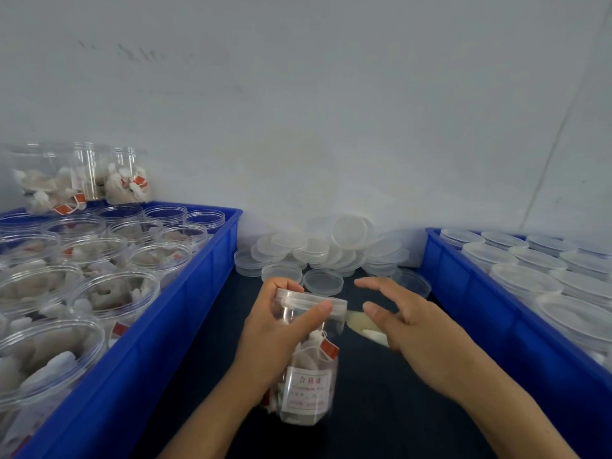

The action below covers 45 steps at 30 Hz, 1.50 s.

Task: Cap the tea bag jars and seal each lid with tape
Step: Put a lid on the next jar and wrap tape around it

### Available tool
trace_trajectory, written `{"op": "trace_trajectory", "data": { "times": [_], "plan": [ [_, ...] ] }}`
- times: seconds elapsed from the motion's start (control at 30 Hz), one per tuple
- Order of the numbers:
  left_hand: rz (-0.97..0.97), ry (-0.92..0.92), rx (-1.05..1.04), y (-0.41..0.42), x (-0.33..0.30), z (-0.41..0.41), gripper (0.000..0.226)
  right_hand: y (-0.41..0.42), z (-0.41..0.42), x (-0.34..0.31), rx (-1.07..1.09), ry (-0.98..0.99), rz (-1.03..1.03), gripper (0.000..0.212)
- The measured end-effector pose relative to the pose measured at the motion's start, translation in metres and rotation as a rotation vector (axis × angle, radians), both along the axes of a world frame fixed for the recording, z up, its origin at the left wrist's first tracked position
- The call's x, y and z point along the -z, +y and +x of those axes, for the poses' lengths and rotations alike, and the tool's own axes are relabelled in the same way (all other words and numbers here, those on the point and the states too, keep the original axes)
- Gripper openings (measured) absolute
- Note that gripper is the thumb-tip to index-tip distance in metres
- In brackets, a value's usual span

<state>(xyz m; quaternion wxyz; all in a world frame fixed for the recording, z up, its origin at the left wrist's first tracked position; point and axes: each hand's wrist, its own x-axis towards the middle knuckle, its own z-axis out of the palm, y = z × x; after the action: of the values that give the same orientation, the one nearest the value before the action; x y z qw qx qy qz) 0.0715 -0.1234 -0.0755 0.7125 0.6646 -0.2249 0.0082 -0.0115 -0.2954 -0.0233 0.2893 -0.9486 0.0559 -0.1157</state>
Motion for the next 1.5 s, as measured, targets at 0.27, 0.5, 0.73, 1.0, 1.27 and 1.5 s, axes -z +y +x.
{"op": "trace_trajectory", "data": {
  "times": [0.27, 0.5, 0.73, 1.0, 1.27, 1.5],
  "plan": [
    [-0.035, 0.055, 0.070, 0.006, 0.002, 0.005, 0.063, 0.006, 0.001, 0.000, 0.051, -0.085, -0.337, 0.046],
    [-0.143, 0.140, 0.140, 0.014, 0.003, 0.008, 0.059, 0.017, 0.019, 0.017, -0.039, -0.208, -0.330, 0.044],
    [-0.155, 0.170, 0.226, 0.016, 0.011, 0.012, 0.059, 0.021, 0.025, 0.021, -0.080, -0.194, -0.407, 0.049],
    [0.132, -0.291, -0.243, 0.019, 0.016, 0.015, 0.039, 0.030, 0.021, 0.023, -0.037, -0.255, -0.344, 0.041],
    [0.579, -0.298, -0.321, 0.006, 0.000, -0.005, 0.101, 0.051, 0.012, 0.025, -0.008, -0.296, -0.457, 0.042],
    [0.243, 0.016, -0.067, 0.009, 0.002, 0.005, 0.082, 0.050, 0.010, 0.029, -0.117, -0.373, -0.392, 0.047]
  ]
}}
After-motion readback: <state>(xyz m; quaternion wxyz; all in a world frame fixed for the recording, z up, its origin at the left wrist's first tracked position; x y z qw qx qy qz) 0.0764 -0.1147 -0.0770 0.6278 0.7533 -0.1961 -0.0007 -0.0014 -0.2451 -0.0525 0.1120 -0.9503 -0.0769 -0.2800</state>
